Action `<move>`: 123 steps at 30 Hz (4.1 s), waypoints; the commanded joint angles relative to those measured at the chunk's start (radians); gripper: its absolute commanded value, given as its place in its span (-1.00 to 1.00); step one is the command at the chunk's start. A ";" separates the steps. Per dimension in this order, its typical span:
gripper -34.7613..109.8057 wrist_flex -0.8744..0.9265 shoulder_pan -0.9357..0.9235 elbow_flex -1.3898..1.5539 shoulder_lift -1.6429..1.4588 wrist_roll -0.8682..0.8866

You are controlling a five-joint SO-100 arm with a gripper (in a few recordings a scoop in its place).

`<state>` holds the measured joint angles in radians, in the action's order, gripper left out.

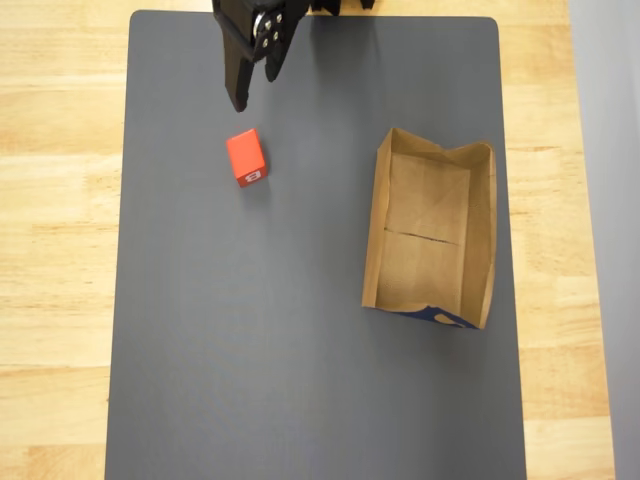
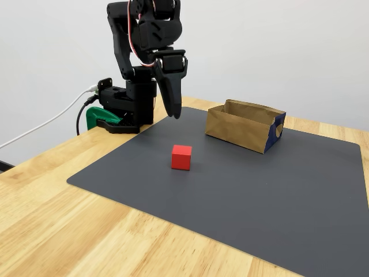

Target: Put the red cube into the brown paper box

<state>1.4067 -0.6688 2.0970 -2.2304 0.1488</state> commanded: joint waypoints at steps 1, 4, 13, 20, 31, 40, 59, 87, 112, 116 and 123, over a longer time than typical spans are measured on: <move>-0.20 -0.014 -0.035 -0.041 0.057 -0.009; -0.13 -0.035 -0.044 -0.060 0.120 -0.026; -0.10 -0.067 -0.048 -0.135 0.302 -0.109; -0.10 -0.083 -0.092 -0.206 0.454 -0.153; -0.04 -0.075 -0.103 -0.299 0.615 -0.209; 0.00 -0.057 -0.077 -0.305 0.614 -0.121; -0.01 -0.026 0.026 -0.319 0.666 0.158; -0.52 -0.074 0.017 -0.425 0.704 0.112; -0.52 -0.371 0.506 -0.025 -0.101 -0.623; -0.52 -0.416 0.641 0.009 -0.109 -0.563; -0.52 -0.512 0.838 0.078 -0.106 -0.545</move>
<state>0.9204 0.1212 2.1629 -2.3163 -0.3958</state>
